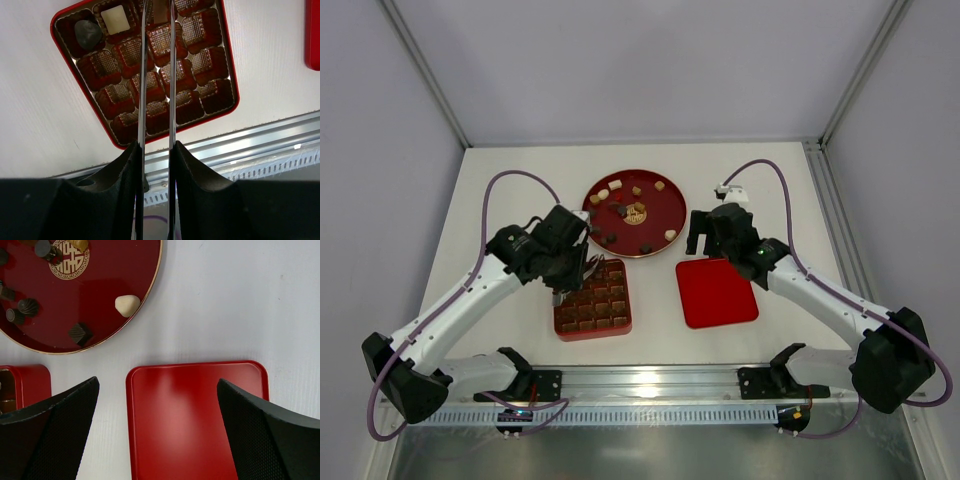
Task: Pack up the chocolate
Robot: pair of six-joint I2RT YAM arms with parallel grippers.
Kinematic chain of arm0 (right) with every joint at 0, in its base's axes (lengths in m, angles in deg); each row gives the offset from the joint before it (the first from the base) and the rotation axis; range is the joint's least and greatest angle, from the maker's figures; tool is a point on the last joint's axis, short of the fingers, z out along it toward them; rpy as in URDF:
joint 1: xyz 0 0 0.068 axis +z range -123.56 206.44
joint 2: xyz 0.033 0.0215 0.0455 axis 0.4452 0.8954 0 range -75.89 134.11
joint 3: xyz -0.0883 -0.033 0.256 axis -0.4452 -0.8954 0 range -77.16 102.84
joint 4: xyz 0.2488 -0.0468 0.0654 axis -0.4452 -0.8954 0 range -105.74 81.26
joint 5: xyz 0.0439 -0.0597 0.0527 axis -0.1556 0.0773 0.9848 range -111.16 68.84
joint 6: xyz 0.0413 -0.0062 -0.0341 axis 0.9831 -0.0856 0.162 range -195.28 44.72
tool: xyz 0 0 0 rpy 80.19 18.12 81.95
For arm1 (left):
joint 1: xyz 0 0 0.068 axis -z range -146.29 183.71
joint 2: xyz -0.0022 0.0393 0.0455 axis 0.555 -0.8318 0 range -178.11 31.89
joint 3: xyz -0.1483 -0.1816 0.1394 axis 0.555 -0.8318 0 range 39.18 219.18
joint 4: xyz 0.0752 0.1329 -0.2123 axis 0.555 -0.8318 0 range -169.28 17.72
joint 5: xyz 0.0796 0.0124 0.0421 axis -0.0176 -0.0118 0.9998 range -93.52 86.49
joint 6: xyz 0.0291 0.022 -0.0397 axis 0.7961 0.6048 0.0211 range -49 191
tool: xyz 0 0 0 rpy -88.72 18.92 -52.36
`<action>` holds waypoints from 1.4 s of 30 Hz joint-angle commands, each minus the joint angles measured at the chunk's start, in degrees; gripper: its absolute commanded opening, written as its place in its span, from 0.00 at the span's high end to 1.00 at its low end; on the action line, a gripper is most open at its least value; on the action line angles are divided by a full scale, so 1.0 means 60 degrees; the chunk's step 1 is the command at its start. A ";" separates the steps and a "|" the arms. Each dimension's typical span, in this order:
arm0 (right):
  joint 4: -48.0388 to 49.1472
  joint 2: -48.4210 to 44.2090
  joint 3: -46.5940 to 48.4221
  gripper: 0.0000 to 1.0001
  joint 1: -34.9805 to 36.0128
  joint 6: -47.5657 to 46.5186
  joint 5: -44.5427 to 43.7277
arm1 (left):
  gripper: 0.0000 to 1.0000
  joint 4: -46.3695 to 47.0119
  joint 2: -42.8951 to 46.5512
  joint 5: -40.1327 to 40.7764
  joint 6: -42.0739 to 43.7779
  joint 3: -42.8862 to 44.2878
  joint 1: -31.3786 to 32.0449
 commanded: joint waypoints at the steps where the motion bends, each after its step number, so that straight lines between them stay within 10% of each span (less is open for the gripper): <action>1: 0.0352 0.0012 0.0213 0.00 -0.0049 0.0079 -0.0003 | 0.68 0.0170 0.0210 0.0124 -0.0083 0.0011 0.0033; 42: 0.0352 0.0086 0.0257 0.00 0.0112 0.0240 -0.0002 | 0.69 -0.0562 0.0078 0.0533 0.0385 0.0391 0.0033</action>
